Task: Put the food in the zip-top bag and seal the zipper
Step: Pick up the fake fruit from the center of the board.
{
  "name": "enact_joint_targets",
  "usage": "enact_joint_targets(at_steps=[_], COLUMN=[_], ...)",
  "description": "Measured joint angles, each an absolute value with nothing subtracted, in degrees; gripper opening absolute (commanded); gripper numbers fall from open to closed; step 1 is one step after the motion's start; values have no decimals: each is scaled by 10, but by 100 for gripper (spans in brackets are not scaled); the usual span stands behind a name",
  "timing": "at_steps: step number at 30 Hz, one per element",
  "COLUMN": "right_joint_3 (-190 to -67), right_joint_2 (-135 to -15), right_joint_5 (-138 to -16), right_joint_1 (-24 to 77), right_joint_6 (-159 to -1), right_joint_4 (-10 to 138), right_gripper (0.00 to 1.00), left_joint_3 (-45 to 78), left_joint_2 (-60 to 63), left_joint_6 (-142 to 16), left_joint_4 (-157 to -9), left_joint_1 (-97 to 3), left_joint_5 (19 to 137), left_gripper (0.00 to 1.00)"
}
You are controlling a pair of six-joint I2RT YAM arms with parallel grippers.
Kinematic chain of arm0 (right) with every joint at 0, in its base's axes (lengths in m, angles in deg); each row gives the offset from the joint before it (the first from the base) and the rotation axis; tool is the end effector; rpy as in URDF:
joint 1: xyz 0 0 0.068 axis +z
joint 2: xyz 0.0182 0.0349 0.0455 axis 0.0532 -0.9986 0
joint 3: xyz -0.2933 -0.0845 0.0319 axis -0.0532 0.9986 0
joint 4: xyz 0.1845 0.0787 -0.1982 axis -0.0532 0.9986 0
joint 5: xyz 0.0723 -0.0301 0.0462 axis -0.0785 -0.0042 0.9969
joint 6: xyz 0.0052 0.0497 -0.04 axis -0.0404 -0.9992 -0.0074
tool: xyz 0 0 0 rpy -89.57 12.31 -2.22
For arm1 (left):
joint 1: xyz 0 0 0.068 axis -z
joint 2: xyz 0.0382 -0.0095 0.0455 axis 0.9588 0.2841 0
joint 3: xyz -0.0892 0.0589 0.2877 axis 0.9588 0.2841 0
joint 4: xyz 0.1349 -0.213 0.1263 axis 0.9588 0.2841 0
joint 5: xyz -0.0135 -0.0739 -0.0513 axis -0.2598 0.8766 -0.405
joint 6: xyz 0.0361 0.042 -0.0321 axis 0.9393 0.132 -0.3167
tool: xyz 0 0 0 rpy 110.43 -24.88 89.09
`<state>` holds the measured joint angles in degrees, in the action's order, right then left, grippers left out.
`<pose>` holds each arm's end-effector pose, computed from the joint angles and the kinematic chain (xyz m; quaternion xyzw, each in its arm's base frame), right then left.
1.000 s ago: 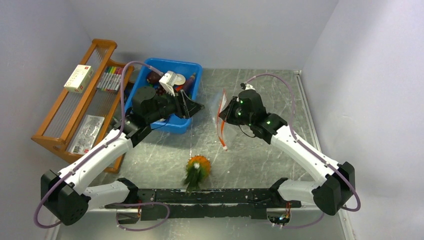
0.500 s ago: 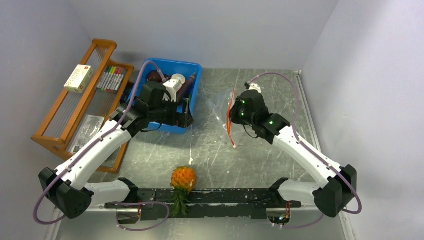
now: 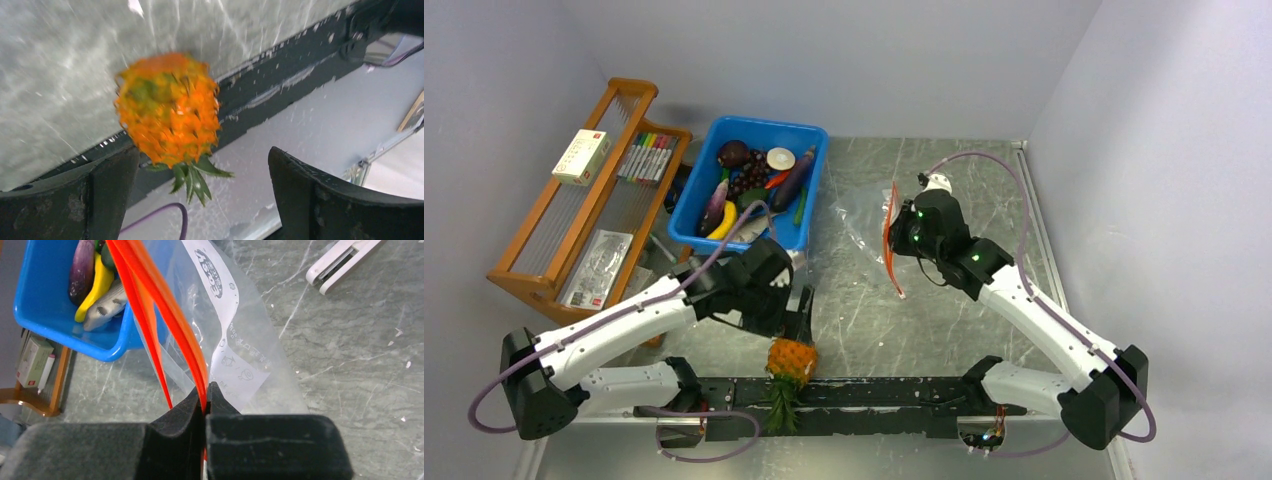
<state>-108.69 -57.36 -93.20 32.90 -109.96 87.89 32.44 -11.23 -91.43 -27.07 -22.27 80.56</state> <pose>0.2175 0.1485 0.3391 0.0424 0.8721 0.2337 0.4279 0.1283 -0.1746 0.3032 0.1197 0.9550 -0.2462 0.1140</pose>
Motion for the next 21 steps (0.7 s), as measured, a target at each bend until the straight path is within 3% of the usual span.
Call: enact_joint_targets(at_steps=[7, 18, 21], right_joint_3=[-1081, -1063, -1059], right_joint_2=[-543, -533, -532], right_joint_5=[-939, -941, -938], right_joint_1=[329, 326, 326], right_joint_6=[-1083, -1081, -1081], right_joint_4=[881, 874, 873], right_gripper=[0, 0, 0], left_joint_3=[372, 422, 419], left_joint_2=[-109, -2, 27], left_joint_6=[-999, -1033, -1038], left_joint_4=[-264, -305, -309], left_joint_1=[-136, -118, -117], left_joint_5=[808, 783, 771], left_gripper=[99, 100, 86])
